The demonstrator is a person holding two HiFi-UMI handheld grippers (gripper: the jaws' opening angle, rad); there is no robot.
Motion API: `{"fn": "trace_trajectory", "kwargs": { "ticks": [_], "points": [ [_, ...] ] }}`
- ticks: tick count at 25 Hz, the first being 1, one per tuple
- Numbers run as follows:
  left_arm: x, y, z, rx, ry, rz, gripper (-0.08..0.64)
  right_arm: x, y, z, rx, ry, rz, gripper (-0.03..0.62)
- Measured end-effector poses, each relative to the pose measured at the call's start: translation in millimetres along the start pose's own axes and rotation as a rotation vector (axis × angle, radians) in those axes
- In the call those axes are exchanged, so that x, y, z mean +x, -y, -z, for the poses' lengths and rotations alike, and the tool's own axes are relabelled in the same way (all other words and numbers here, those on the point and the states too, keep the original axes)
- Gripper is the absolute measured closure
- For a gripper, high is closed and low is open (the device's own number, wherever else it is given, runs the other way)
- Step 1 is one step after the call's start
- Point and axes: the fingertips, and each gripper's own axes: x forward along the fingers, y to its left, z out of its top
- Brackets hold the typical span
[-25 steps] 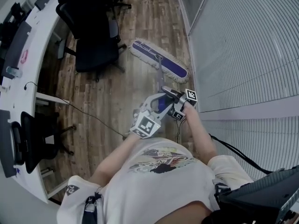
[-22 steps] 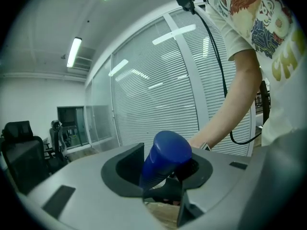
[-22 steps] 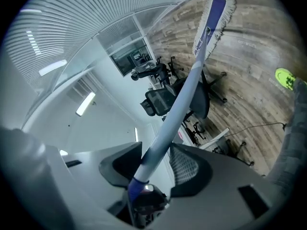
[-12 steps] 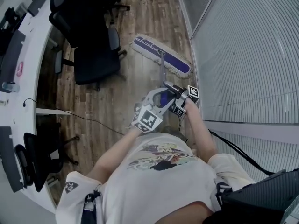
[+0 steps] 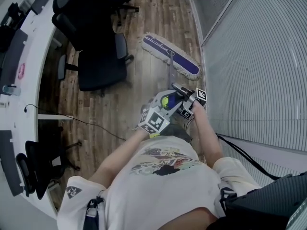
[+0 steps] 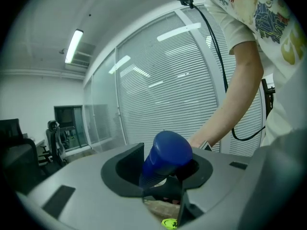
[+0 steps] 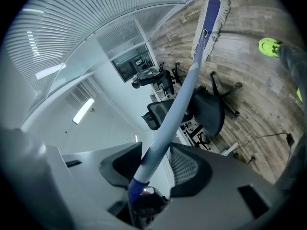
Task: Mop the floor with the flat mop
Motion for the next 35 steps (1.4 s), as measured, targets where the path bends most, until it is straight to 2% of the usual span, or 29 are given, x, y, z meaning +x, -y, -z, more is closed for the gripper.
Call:
{"fn": "trace_trajectory", "kwargs": {
  "ticks": [7,22,28,35],
  "points": [
    [46.5,-84.4,8.1,-0.017,-0.007,-0.032,0.419,56.3,-26.2,-71.5,0.000,-0.047,0.000,0.416],
    [214.6,-281.8,0.1,-0.039,-0.019,-0.077,0.419,162.6,-123.8,-283.5,0.016,-0.060,0.013,0.416],
    [234.8,-298.7,5.2,-0.026,-0.024,-0.076,0.419,171.3,-127.8,-309.9,0.017,-0.056,0.016,0.417],
    [235.3,-303.5,1.0,-0.045,0.001,-0.093,0.419,174.8,-131.7,-310.6,0.006,-0.098,0.014,0.416]
  ]
}}
